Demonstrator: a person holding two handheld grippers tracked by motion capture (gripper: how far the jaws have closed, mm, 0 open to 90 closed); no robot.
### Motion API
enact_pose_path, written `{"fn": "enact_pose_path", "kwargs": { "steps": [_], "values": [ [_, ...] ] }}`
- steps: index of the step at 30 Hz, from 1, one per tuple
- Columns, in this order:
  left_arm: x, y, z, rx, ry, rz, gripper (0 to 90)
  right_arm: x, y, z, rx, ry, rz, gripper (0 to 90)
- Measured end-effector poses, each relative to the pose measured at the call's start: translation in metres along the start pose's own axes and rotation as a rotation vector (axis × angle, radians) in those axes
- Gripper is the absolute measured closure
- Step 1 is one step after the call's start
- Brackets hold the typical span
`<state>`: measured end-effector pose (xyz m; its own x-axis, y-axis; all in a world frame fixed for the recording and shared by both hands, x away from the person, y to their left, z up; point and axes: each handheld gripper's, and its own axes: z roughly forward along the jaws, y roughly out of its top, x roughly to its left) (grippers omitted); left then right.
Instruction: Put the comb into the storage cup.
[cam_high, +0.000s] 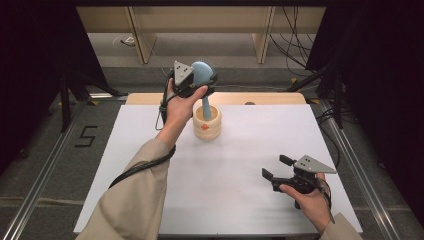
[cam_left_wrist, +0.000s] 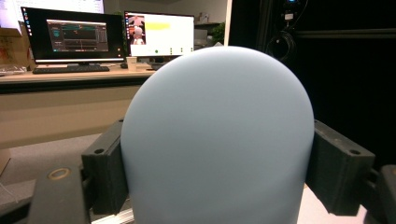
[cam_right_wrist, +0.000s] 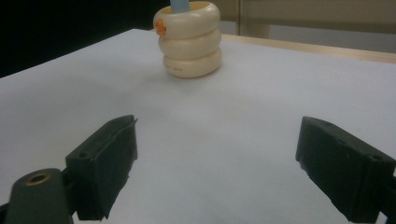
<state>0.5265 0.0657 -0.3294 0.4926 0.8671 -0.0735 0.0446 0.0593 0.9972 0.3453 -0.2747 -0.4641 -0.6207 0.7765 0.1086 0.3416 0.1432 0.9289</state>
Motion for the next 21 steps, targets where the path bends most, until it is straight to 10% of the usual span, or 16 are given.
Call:
{"fn": "enact_pose_path", "kwargs": {
  "steps": [21],
  "values": [
    [0.0012, -0.0085, 0.0035, 0.018, 0.002, -0.006, 19.7, -0.0001, 0.0001, -0.0003, -0.001, 0.001, -0.001, 13.5]
  ]
}}
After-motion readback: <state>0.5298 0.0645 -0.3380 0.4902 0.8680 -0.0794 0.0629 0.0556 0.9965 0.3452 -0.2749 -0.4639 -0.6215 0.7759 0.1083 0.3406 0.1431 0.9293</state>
